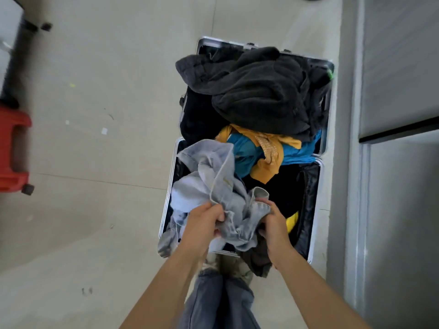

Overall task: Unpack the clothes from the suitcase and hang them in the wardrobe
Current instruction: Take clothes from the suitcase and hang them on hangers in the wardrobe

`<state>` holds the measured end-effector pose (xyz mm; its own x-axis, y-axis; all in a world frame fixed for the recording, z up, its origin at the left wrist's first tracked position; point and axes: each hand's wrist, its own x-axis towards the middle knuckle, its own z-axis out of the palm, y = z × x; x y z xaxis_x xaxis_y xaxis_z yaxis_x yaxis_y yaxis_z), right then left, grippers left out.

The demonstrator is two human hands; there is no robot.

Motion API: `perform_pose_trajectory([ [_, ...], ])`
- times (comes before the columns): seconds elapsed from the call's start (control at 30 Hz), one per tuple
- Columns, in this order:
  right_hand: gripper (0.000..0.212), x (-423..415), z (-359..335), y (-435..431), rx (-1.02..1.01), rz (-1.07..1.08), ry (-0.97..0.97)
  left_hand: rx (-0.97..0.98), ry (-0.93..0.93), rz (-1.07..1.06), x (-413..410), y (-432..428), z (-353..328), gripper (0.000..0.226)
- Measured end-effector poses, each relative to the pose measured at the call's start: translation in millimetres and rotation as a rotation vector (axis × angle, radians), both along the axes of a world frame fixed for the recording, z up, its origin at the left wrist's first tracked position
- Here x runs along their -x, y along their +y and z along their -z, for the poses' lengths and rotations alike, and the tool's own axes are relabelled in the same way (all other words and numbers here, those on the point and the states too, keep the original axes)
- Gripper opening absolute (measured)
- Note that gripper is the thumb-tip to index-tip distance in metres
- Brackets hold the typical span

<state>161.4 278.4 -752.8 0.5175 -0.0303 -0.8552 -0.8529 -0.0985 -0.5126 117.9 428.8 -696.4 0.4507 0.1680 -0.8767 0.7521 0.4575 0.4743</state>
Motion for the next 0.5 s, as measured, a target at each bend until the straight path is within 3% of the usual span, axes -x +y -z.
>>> perform_pose_trajectory([
  [0.13,0.022,-14,-96,-14,-0.236,0.331,0.182,0.107,-0.150,0.138,-7,-17,-114,0.012],
  [0.17,0.022,-15,-130,-18,-0.245,0.316,0.195,0.117,-0.171,0.195,-3,-22,-146,0.015],
  [0.23,0.043,-16,-187,-28,-0.263,0.232,0.205,0.159,-0.242,0.274,3,-28,-205,0.018],
  [0.27,0.043,-16,-217,-32,-0.269,0.194,0.215,0.177,-0.269,0.289,7,-30,-232,0.019],
  [0.33,0.019,-14,-270,-42,-0.224,0.075,0.152,0.146,-0.311,0.300,11,-28,-280,0.018],
  [0.37,0.019,-16,-291,-46,-0.181,0.029,0.115,0.109,-0.329,0.297,9,-24,-301,0.018],
  [0.43,0.044,-21,-343,-52,-0.085,-0.065,0.018,0.046,-0.401,0.297,4,-18,-349,0.020],
  [0.5,0.024,-26,-395,-54,-0.076,-0.144,-0.036,-0.017,-0.460,0.304,-5,-14,-395,0.023],
])
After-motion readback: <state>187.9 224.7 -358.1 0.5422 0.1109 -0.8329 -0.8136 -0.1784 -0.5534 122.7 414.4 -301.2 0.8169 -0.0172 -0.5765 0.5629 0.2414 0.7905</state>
